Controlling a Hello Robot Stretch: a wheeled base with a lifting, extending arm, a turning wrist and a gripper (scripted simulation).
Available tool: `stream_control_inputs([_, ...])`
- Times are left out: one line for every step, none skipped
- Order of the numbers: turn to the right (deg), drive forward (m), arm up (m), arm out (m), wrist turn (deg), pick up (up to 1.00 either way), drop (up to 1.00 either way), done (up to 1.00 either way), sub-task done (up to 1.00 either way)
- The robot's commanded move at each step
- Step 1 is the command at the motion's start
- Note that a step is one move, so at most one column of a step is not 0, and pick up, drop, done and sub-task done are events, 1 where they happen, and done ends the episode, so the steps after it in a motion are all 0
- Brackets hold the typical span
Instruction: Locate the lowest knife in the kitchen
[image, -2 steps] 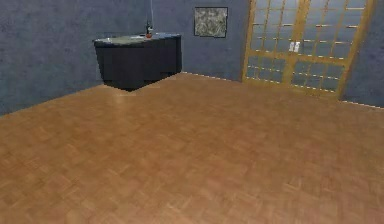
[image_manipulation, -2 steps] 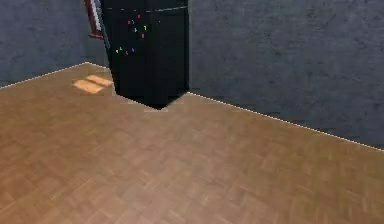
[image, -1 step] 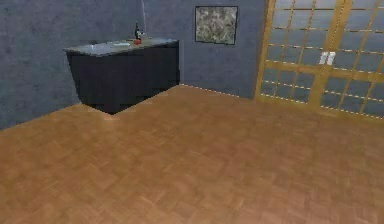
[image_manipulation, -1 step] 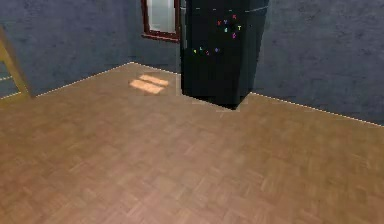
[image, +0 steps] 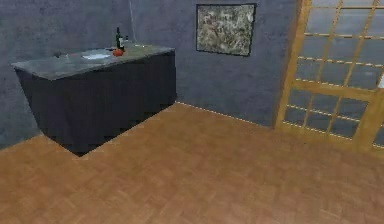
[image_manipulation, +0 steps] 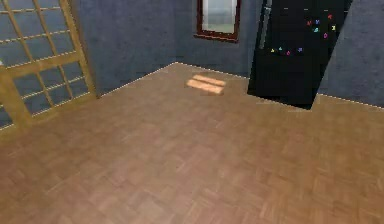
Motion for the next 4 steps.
stream_control_inputs([0.0, 1.00, 0.00, 0.00, 0.0, 0.00, 0.00, 0.00, 0.00])
stream_control_inputs([0.0, 1.00, 0.00, 0.00, 0.0, 0.00, 0.00, 0.00, 0.00])
stream_control_inputs([-3.0, 0.00, 0.00, 0.00, 0.0, 0.00, 0.00, 0.00, 0.00])
stream_control_inputs([0.0, 0.35, 0.00, 0.00, 0.0, 0.00, 0.00, 0.00, 0.00])
